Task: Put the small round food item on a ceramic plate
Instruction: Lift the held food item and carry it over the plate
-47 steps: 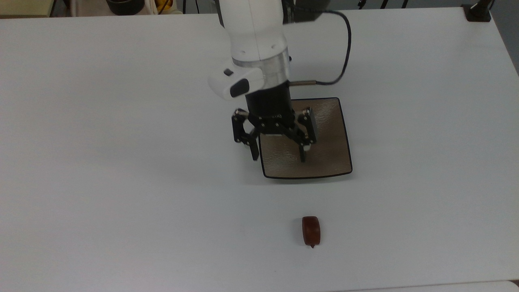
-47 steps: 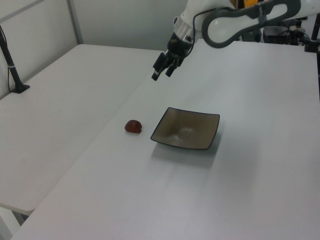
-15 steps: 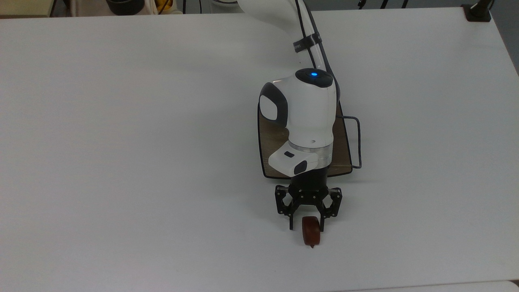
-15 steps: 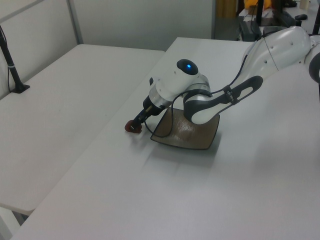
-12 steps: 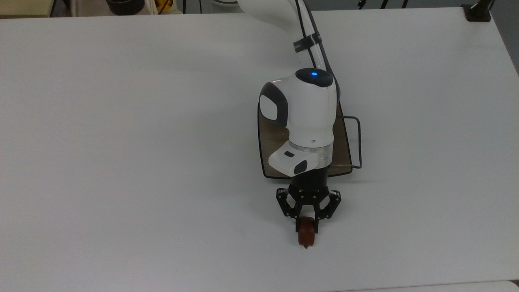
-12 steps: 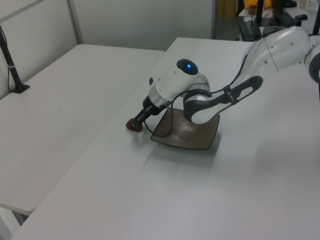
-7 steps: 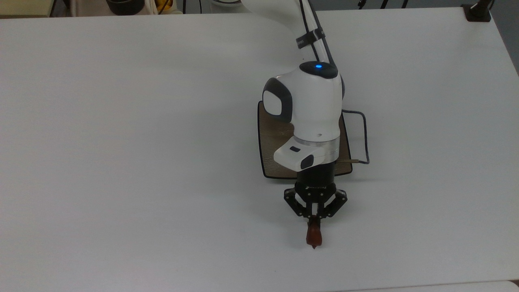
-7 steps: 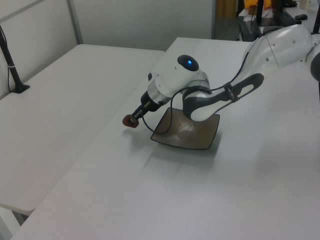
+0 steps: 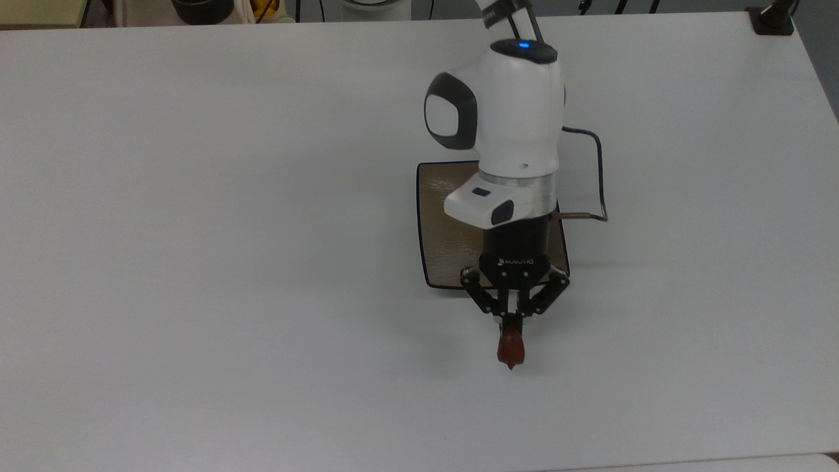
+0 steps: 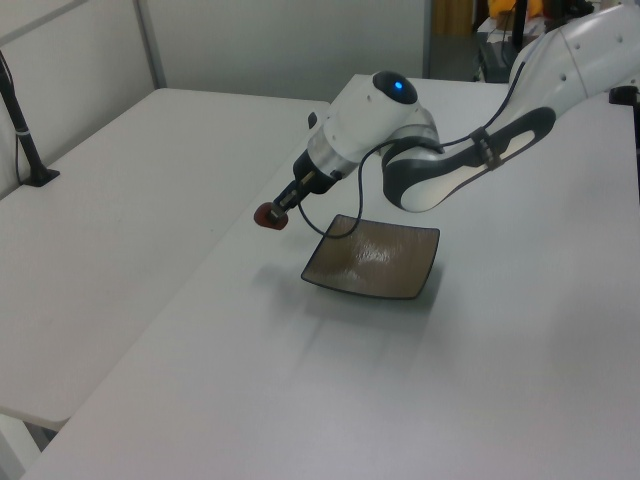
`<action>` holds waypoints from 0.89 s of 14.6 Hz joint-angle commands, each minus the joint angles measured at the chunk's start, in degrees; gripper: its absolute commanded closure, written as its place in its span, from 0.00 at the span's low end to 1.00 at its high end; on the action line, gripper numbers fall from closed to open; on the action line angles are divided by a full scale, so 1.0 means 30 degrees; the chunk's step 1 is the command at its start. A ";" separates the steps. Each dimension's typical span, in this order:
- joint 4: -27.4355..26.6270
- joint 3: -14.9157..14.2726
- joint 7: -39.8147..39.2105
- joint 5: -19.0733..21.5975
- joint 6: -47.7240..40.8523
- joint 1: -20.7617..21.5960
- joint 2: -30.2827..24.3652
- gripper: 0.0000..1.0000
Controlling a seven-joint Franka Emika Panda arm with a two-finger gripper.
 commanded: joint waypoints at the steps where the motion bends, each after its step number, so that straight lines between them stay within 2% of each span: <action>1: -0.4369 -0.0043 0.0610 -0.0025 0.0262 -0.0626 -0.3336 0.87; 9: -1.0874 -0.0013 0.0522 0.0063 0.0086 -0.0656 -0.8229 0.86; 13: -1.2315 0.0309 0.0551 0.0093 -0.0789 -0.0656 -0.8703 0.86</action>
